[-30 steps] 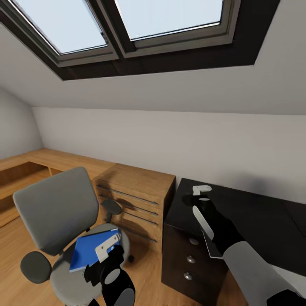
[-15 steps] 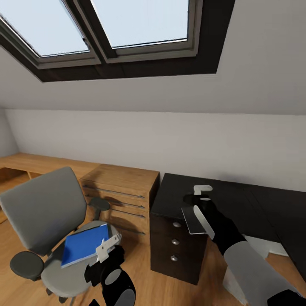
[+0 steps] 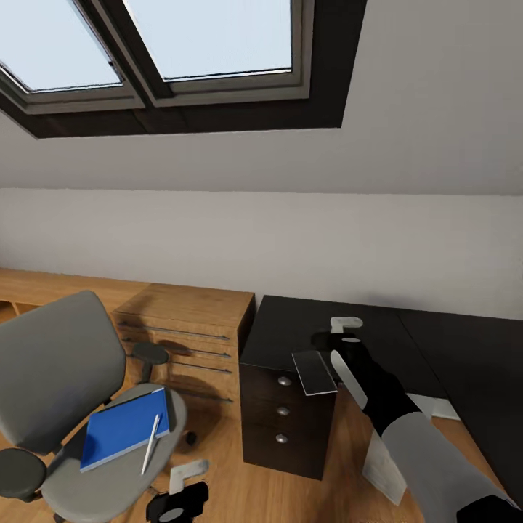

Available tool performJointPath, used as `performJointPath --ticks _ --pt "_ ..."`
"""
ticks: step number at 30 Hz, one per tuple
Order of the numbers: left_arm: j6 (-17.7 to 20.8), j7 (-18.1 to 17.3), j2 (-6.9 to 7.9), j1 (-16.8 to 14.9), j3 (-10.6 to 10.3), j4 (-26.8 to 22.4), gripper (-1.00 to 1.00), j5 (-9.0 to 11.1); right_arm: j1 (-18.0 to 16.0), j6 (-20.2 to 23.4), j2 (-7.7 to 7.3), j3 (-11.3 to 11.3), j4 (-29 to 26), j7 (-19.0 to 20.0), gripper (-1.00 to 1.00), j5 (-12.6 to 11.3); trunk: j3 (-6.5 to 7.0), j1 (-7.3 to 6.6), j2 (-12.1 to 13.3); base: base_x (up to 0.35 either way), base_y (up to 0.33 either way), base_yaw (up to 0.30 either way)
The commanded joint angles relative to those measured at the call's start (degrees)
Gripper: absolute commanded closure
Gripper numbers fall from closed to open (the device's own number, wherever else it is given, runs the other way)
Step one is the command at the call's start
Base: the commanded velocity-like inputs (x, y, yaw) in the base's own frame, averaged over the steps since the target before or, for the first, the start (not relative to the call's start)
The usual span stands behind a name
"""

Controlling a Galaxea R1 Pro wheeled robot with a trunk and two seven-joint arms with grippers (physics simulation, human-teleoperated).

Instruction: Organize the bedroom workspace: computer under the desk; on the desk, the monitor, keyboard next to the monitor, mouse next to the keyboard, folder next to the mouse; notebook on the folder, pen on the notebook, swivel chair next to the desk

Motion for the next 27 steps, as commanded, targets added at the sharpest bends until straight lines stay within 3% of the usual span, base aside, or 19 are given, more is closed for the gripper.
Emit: performJointPath --ticks 1,11,16,22,27 --pt "0.2 0.1 0.05 -0.1 0.0 0.2 -1.0 0.2 -0.1 0.1 -0.09 0.3 -0.1 -0.7 1.0 -0.6 -0.08 0.01 -0.1 0.0 0.0 -0.004" --pt "-0.2 -1.7 -0.31 -0.1 0.3 2.3 -1.0 0.4 -0.1 -0.1 -0.25 0.1 0.0 -1.1 1.0 -0.6 0.14 0.01 -0.1 0.0 0.0 -0.127" --pt "-5.3 -5.5 -1.41 -0.1 0.3 5.9 -1.0 0.2 -0.1 -0.2 -0.24 0.1 0.0 -1.1 1.0 -0.6 0.33 0.01 -0.1 0.0 0.0 -0.232" --pt "-7.9 -6.4 -2.02 -0.1 0.3 7.5 -1.0 0.1 0.0 -2.4 -0.13 -0.7 0.5 -1.8 1.0 -0.7 0.57 0.01 -0.1 0.0 0.0 -0.235" --pt "-8.2 -6.5 -2.14 -0.1 0.3 7.8 -1.0 0.0 0.5 -5.7 0.96 -1.8 1.9 -8.3 1.0 -0.7 0.77 0.01 -0.1 0.0 0.0 -0.236"
